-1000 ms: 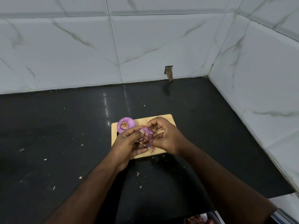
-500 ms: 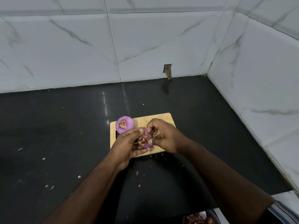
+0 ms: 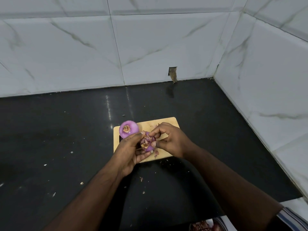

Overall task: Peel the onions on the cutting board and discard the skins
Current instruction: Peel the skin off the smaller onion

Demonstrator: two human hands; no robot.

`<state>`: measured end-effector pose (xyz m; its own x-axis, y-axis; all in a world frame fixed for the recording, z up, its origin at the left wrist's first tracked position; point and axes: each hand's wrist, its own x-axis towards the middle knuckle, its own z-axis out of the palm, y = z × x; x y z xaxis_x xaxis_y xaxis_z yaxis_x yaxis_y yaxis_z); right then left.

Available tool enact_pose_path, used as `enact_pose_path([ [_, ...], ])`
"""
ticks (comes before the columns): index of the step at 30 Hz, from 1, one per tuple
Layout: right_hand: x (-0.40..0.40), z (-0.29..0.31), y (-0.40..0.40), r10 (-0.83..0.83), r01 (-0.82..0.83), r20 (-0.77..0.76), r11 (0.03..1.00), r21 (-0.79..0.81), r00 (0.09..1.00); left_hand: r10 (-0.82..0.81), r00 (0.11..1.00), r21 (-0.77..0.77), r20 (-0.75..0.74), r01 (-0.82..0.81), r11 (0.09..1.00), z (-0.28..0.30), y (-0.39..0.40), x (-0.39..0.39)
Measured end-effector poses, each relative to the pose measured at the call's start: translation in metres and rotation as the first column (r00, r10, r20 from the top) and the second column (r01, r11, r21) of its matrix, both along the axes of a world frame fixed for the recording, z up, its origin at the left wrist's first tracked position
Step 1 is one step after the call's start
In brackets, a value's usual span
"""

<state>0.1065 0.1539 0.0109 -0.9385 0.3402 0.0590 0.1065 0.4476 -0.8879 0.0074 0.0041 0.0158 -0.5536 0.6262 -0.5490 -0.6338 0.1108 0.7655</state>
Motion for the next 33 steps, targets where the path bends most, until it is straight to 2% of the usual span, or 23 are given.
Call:
enact_pose_path([
  [3,0.001,-0.004,0.001,-0.04,0.041,-0.038,0.998,0.043,0.998,0.007,1.0,0.003,0.011,-0.007,1.0,0.0,-0.001,0.0],
  [7,0.003,-0.004,0.003,0.018,-0.009,-0.049,0.984,0.18,0.999,-0.007,1.0,-0.003,0.026,0.007,1.0,0.0,-0.001,0.001],
  [9,0.004,-0.005,0.005,0.024,-0.014,-0.051,0.982,0.189,0.998,-0.006,0.999,-0.008,0.044,0.007,1.0,0.0,-0.001,0.001],
  [12,0.005,-0.008,0.006,-0.031,0.03,0.011,0.999,0.024,0.999,0.016,0.999,-0.012,0.049,-0.015,1.0,0.001,-0.001,0.001],
  [14,0.005,-0.01,0.008,-0.107,0.116,0.098,0.989,-0.088,0.989,0.033,0.998,-0.014,0.048,-0.032,0.999,0.001,-0.002,-0.001],
  [17,0.005,-0.009,0.012,-0.188,0.207,0.165,0.973,-0.106,0.968,-0.011,0.999,-0.01,0.034,0.011,1.0,0.002,-0.004,-0.002],
  [20,0.002,-0.007,0.017,-0.211,0.206,0.175,0.977,0.048,0.962,-0.069,0.997,0.004,0.02,0.069,0.998,0.004,-0.004,0.0],
  [22,-0.001,-0.008,0.021,-0.166,0.104,0.244,0.964,0.246,0.956,-0.12,0.992,-0.003,-0.044,0.12,0.993,0.003,-0.005,0.001],
  [24,-0.003,-0.008,0.024,-0.141,0.04,0.278,0.939,0.341,0.95,-0.159,0.98,-0.024,-0.116,0.157,0.987,0.001,-0.006,0.001],
  [26,-0.003,-0.002,0.022,-0.152,0.088,0.241,0.962,0.259,0.958,-0.18,0.967,-0.048,-0.179,0.174,0.984,-0.001,-0.007,0.0],
  [28,-0.005,0.01,0.018,-0.103,0.109,0.21,0.994,-0.017,0.972,-0.2,0.949,-0.063,-0.243,0.191,0.98,-0.003,-0.007,0.0],
  [30,-0.008,0.02,0.011,0.013,0.043,0.244,0.974,-0.223,0.97,-0.22,0.918,-0.091,-0.33,0.202,0.975,-0.005,-0.008,0.0],
  [33,-0.012,0.023,0.006,0.098,-0.023,0.249,0.957,-0.289,0.964,-0.252,0.831,-0.183,-0.496,0.184,0.966,-0.007,-0.006,-0.001],
])
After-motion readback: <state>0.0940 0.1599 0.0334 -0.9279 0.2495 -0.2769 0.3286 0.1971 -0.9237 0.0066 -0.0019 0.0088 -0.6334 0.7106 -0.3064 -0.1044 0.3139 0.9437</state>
